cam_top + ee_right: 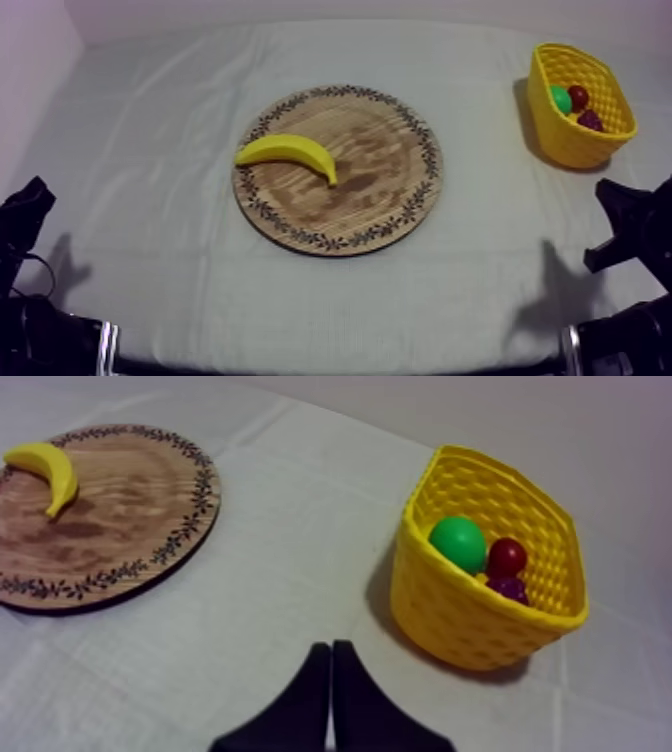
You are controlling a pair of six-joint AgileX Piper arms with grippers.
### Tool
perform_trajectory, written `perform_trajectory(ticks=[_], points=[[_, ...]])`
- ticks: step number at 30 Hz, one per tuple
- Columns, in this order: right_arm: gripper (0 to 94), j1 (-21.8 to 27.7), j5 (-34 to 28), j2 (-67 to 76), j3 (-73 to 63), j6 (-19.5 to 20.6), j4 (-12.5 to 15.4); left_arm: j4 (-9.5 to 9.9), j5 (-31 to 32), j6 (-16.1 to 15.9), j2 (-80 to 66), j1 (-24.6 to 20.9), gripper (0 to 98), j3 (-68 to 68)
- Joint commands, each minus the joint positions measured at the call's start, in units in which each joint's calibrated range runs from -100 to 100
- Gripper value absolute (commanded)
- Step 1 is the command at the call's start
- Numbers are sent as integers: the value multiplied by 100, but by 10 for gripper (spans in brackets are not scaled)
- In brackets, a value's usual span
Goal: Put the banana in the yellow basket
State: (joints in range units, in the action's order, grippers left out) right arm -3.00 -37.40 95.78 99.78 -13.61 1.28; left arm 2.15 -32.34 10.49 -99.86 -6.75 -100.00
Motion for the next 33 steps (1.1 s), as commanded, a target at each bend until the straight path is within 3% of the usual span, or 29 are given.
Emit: perform_trajectory(ticks=[1, 6, 12, 19, 23, 33], points=[[6, 1, 6, -3, -1, -138, 2, -3, 0, -1, 4, -2, 1, 0], [6, -7, 6, -3, -1, -184, 2, -3, 0, -1, 4, -2, 1, 0], [5, -106, -38, -39, -1, -661, -54, -3, 0, -1, 4, -2, 1, 0], [3, -102, 339, -630, -249, -443, -389, -3, 0, -1, 4, -2, 1, 0], [2, -64, 299, -1274, -925, -307, -486, -3, 0, -1, 4, -2, 1, 0], [2, -76, -695, -3359, -3671, -157, -330, -3, 0, -1, 4, -2, 1, 0]])
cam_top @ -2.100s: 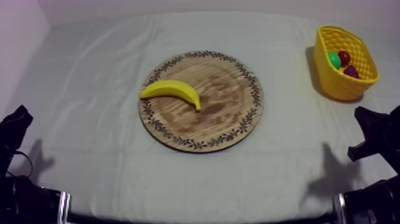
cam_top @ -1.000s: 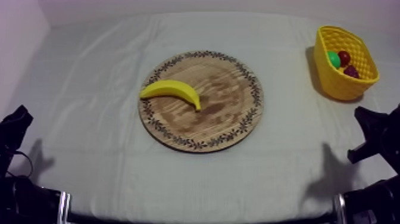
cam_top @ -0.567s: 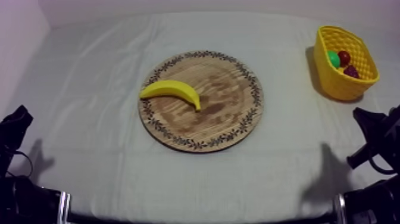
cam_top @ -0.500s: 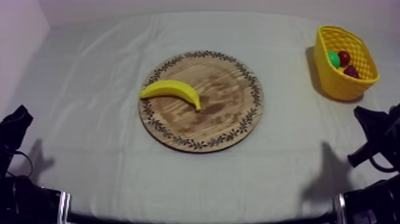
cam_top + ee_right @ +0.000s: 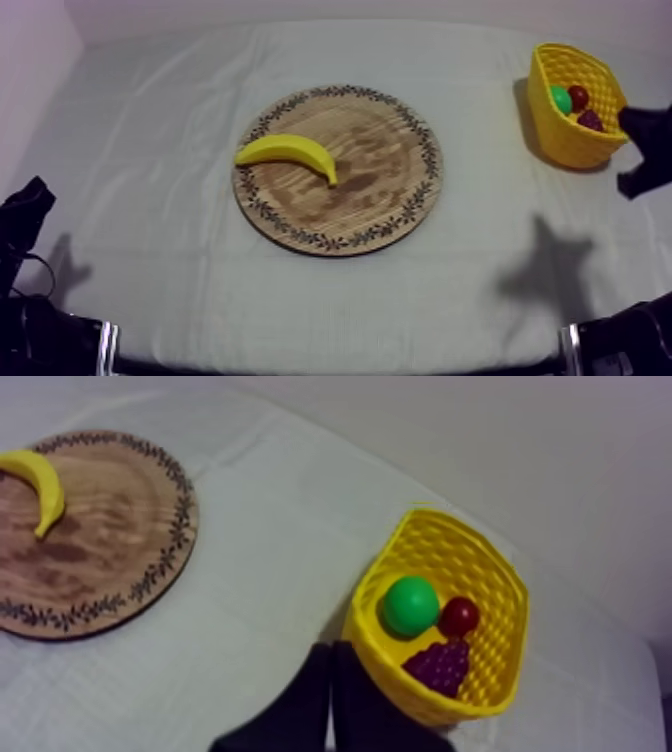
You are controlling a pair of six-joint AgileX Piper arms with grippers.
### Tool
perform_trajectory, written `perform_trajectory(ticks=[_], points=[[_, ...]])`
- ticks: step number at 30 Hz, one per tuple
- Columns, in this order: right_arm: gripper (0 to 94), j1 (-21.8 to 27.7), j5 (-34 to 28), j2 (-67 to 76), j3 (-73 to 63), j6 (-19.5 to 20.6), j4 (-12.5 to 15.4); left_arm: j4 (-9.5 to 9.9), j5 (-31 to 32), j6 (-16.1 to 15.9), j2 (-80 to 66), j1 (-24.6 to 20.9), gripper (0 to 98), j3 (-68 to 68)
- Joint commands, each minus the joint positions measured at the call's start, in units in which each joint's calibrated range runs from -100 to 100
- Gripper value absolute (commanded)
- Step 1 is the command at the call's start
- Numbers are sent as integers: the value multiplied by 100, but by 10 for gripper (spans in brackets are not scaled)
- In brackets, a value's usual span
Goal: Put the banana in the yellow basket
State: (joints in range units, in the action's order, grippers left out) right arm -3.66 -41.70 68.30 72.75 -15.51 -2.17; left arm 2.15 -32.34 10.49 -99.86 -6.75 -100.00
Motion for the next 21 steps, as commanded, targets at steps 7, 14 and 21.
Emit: perform_trajectory(ticks=[7, 14, 21], points=[[2, -53, -1300, -1925, -2943, -70, 219, -3, 0, -1, 4, -2, 1, 0], [2, -86, -2083, -3069, -4526, -438, 639, -3, 0, -1, 4, -2, 1, 0], [2, -372, -2482, -3984, -5637, -599, 838, -3, 0, -1, 4, -2, 1, 0]])
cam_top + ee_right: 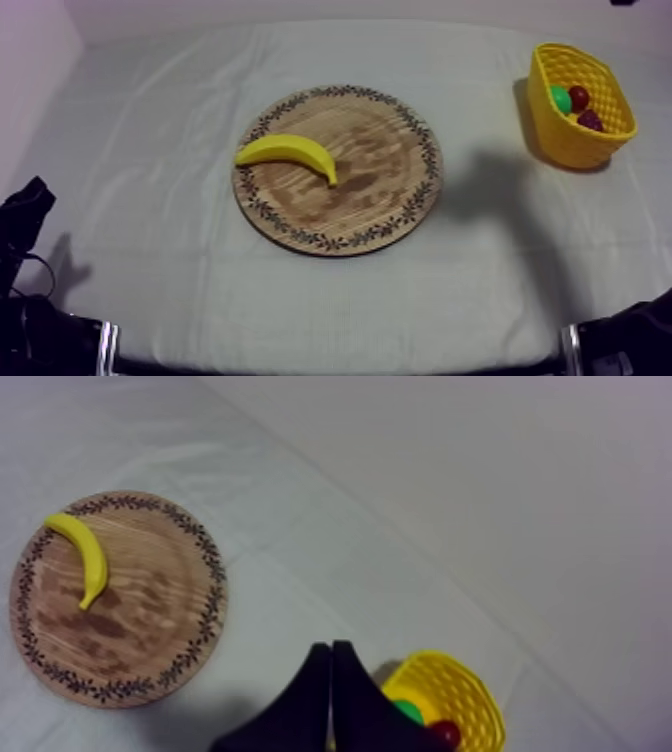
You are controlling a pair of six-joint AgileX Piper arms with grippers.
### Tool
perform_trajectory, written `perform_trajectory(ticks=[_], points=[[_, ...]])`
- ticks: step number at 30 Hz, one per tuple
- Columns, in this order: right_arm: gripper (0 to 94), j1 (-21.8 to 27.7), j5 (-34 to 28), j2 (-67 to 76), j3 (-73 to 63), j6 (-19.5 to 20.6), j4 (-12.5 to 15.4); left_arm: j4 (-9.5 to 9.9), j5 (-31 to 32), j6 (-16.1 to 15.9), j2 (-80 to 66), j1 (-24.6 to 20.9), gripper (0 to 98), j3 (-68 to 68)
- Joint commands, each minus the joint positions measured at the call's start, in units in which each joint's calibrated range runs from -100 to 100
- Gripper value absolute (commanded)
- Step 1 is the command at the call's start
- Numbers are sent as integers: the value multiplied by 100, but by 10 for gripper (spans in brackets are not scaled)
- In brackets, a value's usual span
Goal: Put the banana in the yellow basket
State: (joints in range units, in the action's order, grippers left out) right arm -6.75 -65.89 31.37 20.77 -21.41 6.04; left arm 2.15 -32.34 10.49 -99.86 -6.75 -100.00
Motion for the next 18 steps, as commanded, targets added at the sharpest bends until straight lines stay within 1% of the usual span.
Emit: perform_trajectory(ticks=[1, 8, 12, 18], points=[[2, -115, -133, -432, -598, -17, 31, -3, 0, -1, 4, -2, 1, 0], [2, -444, -521, -1473, -1642, -107, 156, -3, 0, -1, 4, -2, 1, 0], [2, -662, -701, -2044, -2133, -146, 182, -3, 0, -1, 4, -2, 1, 0], [2, -947, -1077, -2853, -2752, -320, 290, -3, 0, -1, 4, -2, 1, 0]])
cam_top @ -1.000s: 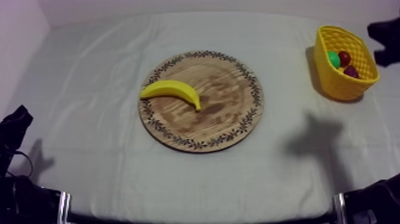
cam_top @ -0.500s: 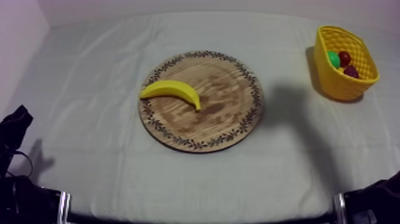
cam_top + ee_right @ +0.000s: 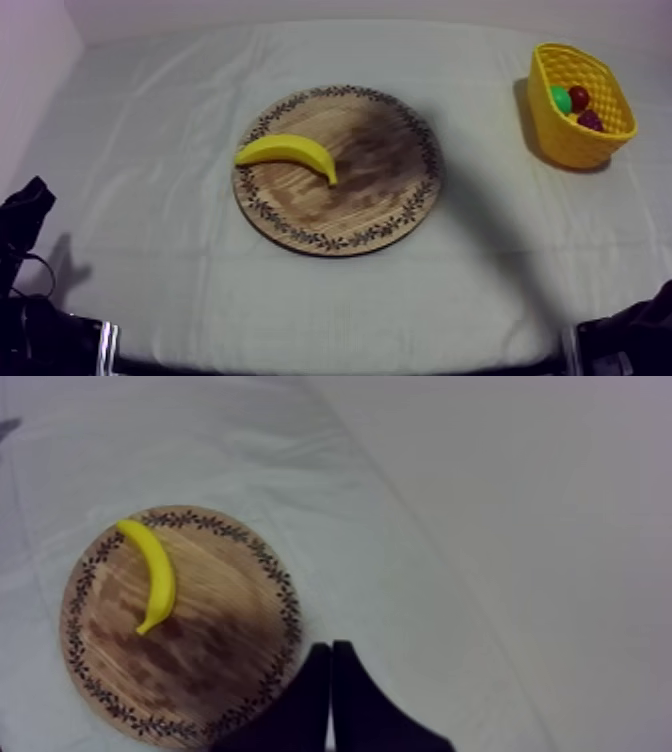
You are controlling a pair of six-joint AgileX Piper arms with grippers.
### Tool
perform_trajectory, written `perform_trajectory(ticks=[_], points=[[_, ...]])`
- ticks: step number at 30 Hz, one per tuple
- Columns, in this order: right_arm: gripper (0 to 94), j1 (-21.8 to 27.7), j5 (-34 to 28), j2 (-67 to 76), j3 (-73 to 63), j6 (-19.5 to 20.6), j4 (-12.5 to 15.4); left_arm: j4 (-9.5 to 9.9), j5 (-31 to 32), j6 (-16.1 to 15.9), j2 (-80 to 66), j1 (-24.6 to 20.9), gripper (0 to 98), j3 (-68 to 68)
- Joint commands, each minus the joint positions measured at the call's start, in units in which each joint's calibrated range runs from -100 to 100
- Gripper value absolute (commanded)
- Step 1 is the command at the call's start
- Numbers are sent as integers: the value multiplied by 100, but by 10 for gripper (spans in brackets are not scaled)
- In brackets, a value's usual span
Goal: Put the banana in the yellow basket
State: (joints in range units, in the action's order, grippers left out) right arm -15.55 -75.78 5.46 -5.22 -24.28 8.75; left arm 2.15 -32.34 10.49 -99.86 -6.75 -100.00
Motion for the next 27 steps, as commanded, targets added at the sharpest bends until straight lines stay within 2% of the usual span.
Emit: perform_trajectory(ticks=[1, 9, 20, 24, 27], points=[[2, -121, -185, -393, -252, -58, 27, -3, 0, -1, 4, -2, 1, 0], [2, -483, -839, -1351, -898, -150, 93, -3, 0, -1, 4, -2, 1, 0], [40, -839, -643, -1977, -670, -125, -51, -3, 0, -1, 4, -2, 1, 0], [131, -915, -594, -2161, -660, -69, -79, -3, 0, -1, 4, -2, 1, 0], [308, -963, -579, -2249, -665, -29, -99, -3, 0, -1, 4, -2, 1, 0]])
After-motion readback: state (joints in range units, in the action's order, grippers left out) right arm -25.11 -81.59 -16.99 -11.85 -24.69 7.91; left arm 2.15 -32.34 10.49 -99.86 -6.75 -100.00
